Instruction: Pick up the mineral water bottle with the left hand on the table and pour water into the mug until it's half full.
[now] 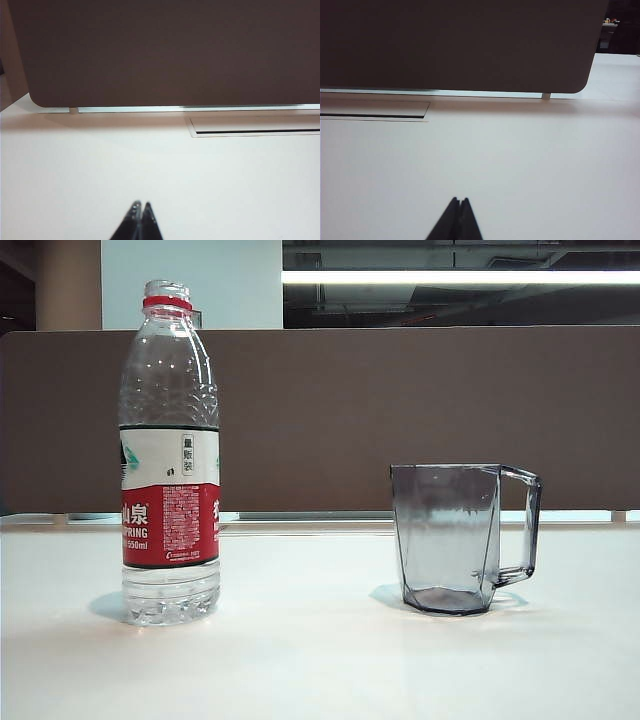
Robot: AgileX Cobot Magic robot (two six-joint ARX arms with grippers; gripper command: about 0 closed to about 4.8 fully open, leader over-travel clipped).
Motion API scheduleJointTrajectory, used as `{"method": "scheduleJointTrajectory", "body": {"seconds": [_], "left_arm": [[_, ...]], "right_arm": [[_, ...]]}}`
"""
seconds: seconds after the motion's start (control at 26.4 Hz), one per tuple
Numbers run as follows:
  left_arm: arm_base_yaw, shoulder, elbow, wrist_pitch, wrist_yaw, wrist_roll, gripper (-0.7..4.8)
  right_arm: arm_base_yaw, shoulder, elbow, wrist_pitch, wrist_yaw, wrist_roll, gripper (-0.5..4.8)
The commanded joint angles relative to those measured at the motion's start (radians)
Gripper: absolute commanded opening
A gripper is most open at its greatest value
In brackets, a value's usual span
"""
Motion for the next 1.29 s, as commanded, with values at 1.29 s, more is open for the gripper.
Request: {"method": "scheduleJointTrajectory", "body": {"seconds": [1.29], "left_arm": [[-0.013,0.136,0.263,-0.092,0.155,-0.062,-0.05]], "right_arm": [[0.002,0.008,0.344,-0.185,-0.134,0.008,-0.05]]}}
